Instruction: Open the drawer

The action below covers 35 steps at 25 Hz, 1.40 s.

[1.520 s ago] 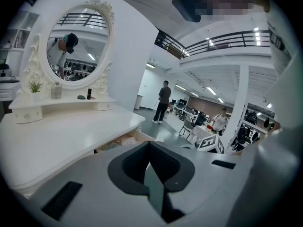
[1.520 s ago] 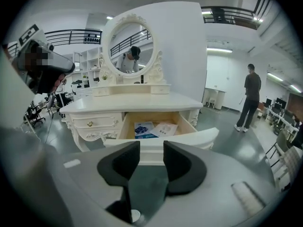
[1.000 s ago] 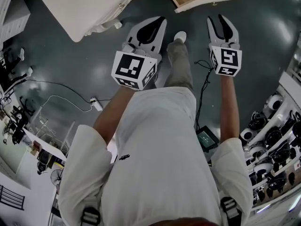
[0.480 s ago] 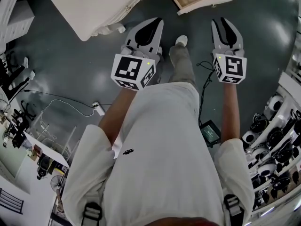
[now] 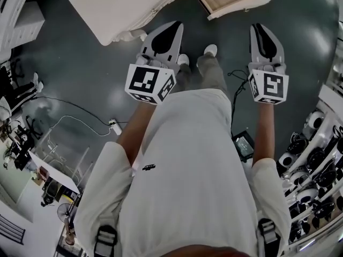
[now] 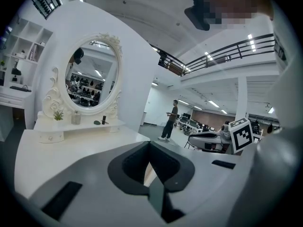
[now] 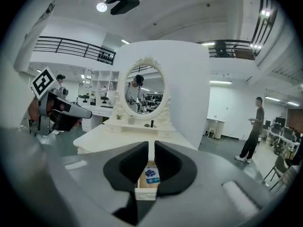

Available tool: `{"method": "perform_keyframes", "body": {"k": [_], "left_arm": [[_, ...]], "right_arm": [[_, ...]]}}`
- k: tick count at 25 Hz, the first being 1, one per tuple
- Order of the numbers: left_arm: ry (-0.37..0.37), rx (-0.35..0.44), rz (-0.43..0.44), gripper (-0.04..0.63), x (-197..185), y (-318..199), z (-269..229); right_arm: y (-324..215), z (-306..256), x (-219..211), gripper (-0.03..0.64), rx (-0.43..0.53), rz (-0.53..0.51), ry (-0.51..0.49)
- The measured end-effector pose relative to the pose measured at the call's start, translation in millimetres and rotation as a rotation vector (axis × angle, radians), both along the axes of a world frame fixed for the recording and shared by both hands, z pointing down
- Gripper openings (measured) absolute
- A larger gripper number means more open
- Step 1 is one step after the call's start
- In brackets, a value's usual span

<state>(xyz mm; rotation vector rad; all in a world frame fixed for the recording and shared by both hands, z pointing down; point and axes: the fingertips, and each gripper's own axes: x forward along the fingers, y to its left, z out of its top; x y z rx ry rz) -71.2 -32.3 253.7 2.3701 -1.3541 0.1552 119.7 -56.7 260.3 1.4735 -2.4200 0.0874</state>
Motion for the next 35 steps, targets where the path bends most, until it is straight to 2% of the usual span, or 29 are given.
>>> {"method": "perform_keyframes", "body": {"k": [6,20,35], "left_arm": [[0.003,0.028,-0.008,0.009,-10.5,6.2,-16.1],[0.026,0.092,-0.007,0.009,-26.0,24.4,-43.3],[0.039,0.134,0.008,0.009,-38.1,40.4,-63.3]], "right_arm": [[7.7,-21.8,-7.8,0.013,0.012,0.011,-0.032],[32.9,-73.9,-36.5,0.012,0.062,0.007,-0.078],[60.0,-101.9,-42.0,0.012,0.096,0.048,-0.106]]}}
